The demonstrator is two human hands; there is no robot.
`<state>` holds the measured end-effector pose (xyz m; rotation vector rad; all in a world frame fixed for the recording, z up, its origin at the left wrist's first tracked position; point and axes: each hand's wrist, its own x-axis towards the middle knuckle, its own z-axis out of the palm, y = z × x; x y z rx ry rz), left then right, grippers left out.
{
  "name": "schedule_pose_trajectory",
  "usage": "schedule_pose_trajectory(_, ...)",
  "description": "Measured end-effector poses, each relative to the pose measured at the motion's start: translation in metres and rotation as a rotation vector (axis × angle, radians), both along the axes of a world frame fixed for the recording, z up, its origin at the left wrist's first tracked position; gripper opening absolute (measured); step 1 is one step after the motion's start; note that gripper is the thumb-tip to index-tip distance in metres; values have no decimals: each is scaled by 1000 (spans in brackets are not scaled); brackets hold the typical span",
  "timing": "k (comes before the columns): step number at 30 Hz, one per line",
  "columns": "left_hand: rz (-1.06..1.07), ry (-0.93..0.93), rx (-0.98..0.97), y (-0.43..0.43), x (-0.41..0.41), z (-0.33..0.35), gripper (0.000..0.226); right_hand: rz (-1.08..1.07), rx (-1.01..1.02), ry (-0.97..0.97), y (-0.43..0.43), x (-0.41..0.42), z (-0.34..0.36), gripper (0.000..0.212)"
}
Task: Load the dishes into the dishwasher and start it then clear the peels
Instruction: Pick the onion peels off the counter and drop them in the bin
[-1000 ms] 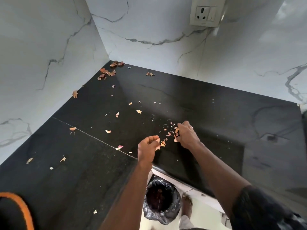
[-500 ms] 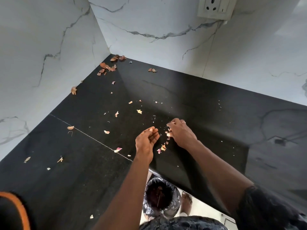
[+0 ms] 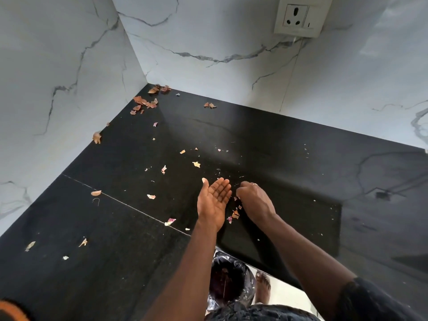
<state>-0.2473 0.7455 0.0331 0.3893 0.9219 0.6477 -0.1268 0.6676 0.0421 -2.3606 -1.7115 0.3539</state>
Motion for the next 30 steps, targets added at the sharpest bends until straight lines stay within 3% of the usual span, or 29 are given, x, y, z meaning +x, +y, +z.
schedule_pose_trajectory(4,-1,-13,-20,-2,-3,-4,64,-252,42,169,7,10,3,23)
schedule_pose_trajectory(7,-8,-16,-29,-4,-3,-5,64,-332,137,297,10,7,11,17)
schedule_pose_trajectory(11,-36,-31,-40,-6,3,-6,64,-243,193,372,10,-10,36,16)
schedule_pose_trajectory(14,-79,-91,-77,-7,6,1,65,-65,167,292,14,-31,35,20)
schedule_pose_trajectory(17,-58,-201,-140,-9,6,4,64,-18,-20,152,12,-64,29,45)
schedule_pose_trajectory(20,-30,-218,-148,-10,4,4,61,51,137,184,14,-48,37,29)
schedule_pose_trajectory(22,8,-214,-148,-7,6,3,55,-4,202,249,13,-32,58,20)
schedule_pose_trajectory(25,101,-240,-172,-6,3,3,46,-198,324,375,17,-1,55,23)
schedule_pose_trajectory(28,107,-272,-180,-7,-3,6,45,-357,156,308,15,43,26,20)
schedule_pose_trajectory(30,113,-284,-176,-6,-4,7,46,-334,-28,241,11,58,10,24)
